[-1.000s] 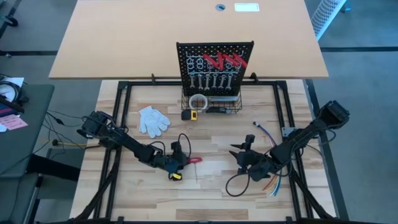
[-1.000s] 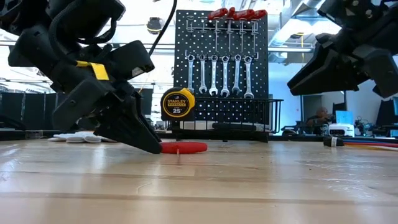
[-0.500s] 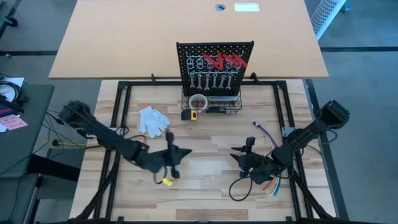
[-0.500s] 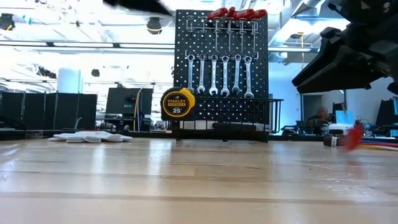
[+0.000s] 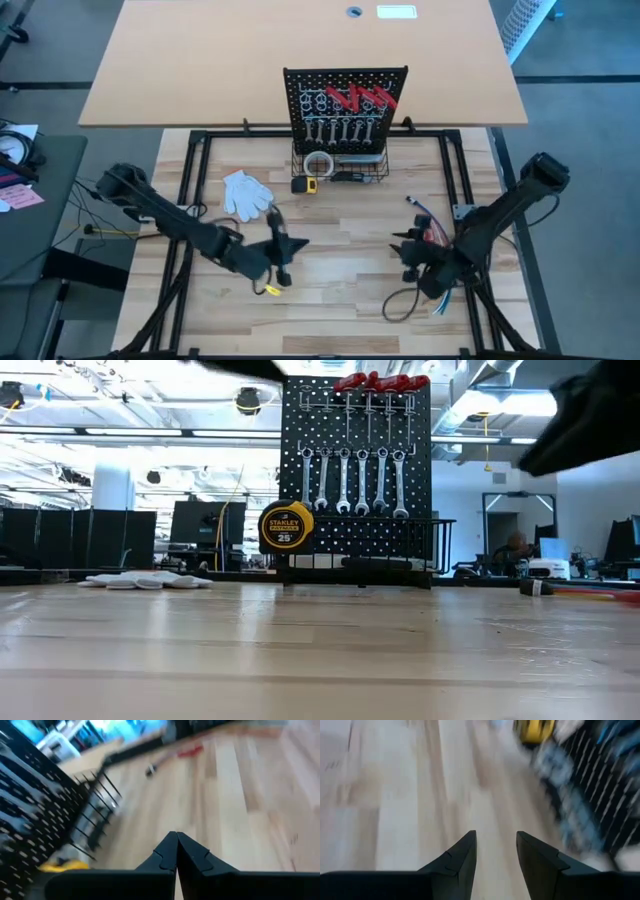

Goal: Hang tools onto peg board
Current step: Hang the red allen wrench on the peg board

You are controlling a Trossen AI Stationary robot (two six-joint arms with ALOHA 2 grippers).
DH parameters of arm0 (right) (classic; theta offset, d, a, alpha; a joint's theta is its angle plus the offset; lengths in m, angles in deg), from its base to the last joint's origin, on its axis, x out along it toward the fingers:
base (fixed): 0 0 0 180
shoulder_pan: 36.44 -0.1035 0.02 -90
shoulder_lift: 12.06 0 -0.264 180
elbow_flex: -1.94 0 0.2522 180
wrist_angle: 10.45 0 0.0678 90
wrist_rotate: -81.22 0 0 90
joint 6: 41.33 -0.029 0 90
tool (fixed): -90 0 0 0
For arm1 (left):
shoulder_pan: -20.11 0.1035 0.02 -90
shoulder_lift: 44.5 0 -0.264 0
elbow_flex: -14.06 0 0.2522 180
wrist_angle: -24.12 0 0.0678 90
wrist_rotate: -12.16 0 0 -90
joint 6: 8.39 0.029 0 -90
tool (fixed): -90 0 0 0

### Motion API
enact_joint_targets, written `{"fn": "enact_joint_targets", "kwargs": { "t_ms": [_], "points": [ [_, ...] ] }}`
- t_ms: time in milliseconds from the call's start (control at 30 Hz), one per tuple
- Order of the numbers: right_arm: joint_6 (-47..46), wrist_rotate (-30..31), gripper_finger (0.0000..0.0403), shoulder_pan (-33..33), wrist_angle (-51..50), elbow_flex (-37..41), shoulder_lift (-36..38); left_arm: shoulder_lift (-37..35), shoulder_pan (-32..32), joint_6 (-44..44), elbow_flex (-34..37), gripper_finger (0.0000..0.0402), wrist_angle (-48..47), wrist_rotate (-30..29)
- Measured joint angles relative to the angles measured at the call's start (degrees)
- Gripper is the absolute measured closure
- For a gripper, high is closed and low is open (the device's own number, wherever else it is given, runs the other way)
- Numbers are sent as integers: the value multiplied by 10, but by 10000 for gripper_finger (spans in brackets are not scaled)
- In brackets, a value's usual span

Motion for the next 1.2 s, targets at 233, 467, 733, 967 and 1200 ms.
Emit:
{"fn": "enact_joint_targets", "kwargs": {
  "t_ms": [233, 467, 733, 967, 1200],
  "points": [
    [-77, -304, 241, 95, -194, -3, 37, 143, -5, -73, 0, 401, 13, -1],
    [137, -410, 198, 252, -82, 53, 12, 213, -7, -96, 1, 401, 30, -1],
    [248, -480, 222, 351, -64, 56, -112, 213, -17, -116, 1, 401, 25, -2],
    [260, -497, 301, 338, -59, 46, -203, 213, -18, -125, 1, 401, 26, -2],
    [260, -482, 393, 293, -36, 44, -195, 213, -18, -131, 1, 401, 29, -2]
  ]
}}
